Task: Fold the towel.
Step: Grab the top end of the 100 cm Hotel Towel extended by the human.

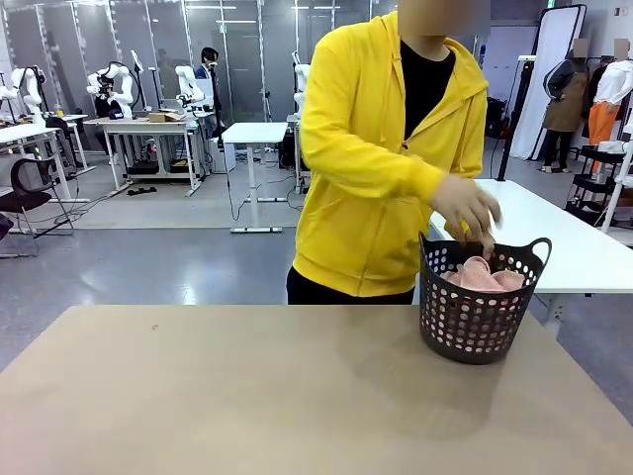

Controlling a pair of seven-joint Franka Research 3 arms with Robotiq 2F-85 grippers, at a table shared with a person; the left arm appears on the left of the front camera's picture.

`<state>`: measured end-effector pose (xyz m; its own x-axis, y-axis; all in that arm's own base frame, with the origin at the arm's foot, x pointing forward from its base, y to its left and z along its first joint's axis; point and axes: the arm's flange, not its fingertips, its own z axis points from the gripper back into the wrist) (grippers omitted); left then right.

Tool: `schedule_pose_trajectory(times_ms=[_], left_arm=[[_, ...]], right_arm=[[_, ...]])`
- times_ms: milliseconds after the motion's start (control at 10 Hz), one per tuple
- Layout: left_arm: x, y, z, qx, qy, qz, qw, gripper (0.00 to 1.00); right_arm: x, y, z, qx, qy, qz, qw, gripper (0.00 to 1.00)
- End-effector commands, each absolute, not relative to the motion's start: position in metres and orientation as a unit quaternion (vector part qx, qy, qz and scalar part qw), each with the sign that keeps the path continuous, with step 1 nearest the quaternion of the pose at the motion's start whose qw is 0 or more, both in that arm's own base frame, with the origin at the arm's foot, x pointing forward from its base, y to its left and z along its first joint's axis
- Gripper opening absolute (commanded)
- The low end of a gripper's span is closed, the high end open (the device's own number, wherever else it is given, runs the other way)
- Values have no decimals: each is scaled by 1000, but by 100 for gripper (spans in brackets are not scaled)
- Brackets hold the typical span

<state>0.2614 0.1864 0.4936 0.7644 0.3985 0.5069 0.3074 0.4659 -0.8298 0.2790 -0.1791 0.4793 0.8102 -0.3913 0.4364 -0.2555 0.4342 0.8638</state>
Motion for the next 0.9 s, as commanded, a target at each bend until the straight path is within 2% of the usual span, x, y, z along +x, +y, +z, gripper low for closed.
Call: schedule_pose_trajectory(times_ms=[0,800], left_arm=[[262,186,494,-517,-341,28,784,100],[262,186,494,-517,-341,28,784,100]], right_arm=[[279,-180,479,532,-306,-44,788,100],[279,-180,479,532,-306,-44,788,100]])
